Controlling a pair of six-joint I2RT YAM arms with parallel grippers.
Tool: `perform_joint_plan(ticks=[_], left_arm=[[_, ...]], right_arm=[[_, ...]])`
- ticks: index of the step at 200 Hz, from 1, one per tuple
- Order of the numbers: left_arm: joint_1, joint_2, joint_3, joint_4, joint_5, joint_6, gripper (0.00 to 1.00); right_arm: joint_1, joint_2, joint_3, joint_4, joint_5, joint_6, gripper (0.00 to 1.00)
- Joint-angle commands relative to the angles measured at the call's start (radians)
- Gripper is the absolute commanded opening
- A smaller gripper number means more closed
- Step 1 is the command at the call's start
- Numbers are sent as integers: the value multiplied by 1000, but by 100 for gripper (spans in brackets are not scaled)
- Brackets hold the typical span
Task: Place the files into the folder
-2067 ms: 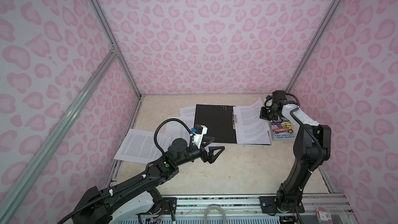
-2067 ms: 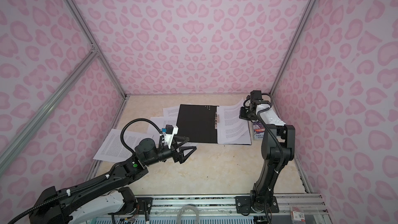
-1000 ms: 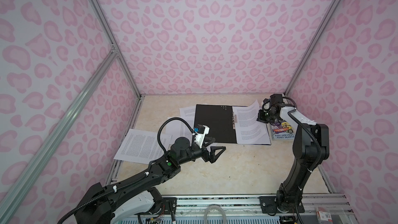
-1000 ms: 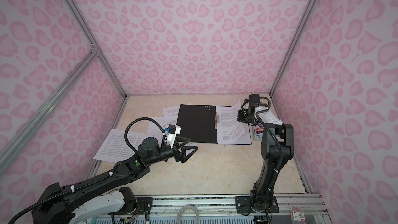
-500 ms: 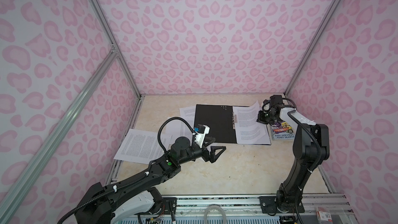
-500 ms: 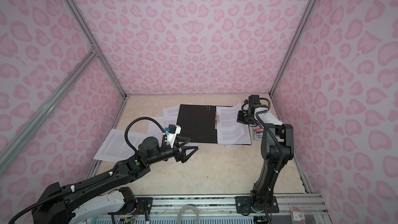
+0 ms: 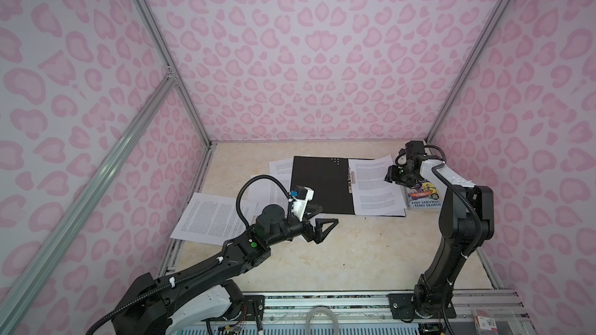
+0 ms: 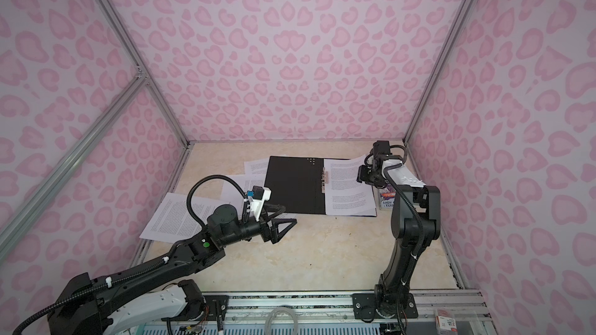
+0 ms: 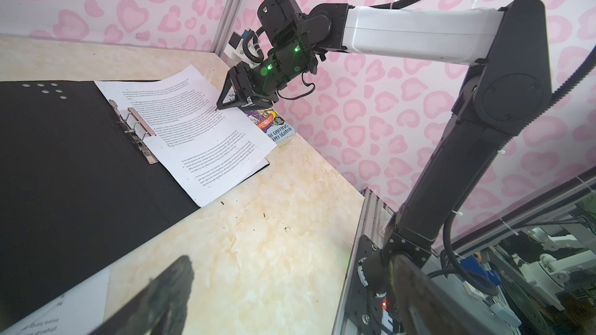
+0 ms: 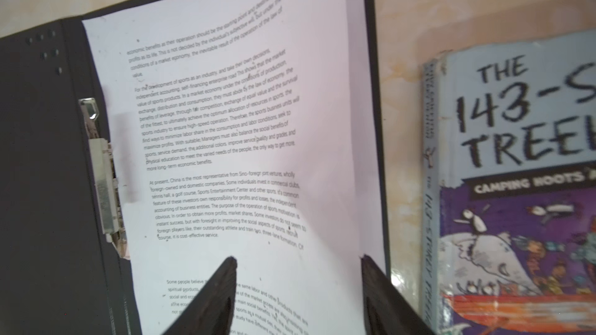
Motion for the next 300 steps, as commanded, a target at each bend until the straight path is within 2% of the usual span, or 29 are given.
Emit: perform_joint_plan(ticks=[1,110,229,300], left_arm=[[1,-2,13,3,4,10,97],[0,0,17,1,5,4,97],[0,5,21,-5,7,2,97],[0,11,24,-5,7,-1,97]], right_arm=[[-2,-5,-2,-43,88,21,64],[-16,-92,-239,90,26,98,74],[-57,-101,-366,194,-69,126,74],[-57,-171,-398,210,-36,108,74]])
